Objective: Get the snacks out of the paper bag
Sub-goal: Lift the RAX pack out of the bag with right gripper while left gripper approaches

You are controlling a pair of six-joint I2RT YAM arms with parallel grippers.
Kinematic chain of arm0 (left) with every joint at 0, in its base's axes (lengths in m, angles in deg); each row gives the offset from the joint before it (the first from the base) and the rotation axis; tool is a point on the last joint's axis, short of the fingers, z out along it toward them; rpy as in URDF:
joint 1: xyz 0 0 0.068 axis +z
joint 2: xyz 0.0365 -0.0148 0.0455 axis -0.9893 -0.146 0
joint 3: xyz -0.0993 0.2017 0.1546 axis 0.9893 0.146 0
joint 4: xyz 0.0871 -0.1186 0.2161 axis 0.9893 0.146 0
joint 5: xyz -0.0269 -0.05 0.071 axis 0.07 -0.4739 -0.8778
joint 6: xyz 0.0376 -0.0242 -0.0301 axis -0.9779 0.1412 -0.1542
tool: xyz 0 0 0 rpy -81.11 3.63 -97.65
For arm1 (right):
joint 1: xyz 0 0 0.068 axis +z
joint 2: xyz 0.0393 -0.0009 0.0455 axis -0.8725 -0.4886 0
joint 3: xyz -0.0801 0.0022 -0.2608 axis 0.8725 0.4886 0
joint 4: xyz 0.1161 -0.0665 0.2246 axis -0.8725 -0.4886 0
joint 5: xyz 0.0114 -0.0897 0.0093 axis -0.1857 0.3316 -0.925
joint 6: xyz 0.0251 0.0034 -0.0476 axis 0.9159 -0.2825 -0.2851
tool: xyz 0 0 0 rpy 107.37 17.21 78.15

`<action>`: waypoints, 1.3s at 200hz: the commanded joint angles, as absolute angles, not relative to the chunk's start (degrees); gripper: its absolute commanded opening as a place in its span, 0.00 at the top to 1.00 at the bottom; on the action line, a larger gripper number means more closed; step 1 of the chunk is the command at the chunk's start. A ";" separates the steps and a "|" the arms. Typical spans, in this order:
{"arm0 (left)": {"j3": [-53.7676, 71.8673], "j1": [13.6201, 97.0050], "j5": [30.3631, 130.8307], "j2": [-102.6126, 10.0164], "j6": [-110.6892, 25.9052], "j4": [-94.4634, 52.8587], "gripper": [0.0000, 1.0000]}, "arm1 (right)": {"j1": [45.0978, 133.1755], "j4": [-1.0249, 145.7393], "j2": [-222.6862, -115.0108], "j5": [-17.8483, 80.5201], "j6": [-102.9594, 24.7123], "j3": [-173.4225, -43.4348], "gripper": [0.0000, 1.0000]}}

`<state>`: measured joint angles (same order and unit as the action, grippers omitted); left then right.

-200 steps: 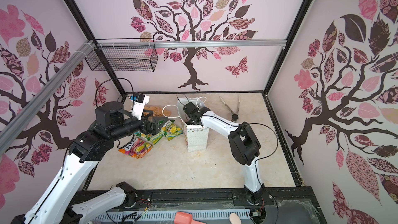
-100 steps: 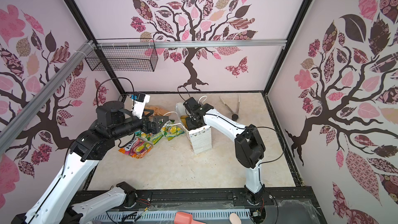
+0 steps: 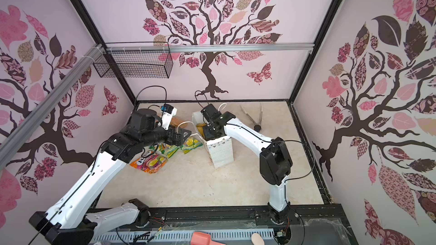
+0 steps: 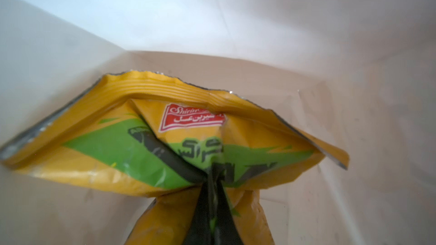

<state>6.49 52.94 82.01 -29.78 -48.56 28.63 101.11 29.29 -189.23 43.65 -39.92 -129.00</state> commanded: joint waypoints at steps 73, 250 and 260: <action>11.67 52.76 89.89 -33.05 -44.24 23.52 0.13 | 101.05 34.48 -182.57 36.41 -34.65 -128.77 1.00; 10.81 52.52 90.88 -38.62 -30.13 18.56 0.18 | 101.07 39.12 -180.78 38.66 -33.72 -121.90 1.00; 11.30 52.48 91.08 -38.74 -30.84 18.94 0.21 | 101.07 39.27 -180.46 38.50 -33.56 -121.96 1.00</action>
<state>11.38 52.74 89.64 -39.46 -31.05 19.08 101.11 38.80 -184.49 39.02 -34.34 -121.76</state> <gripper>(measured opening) 0.817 0.049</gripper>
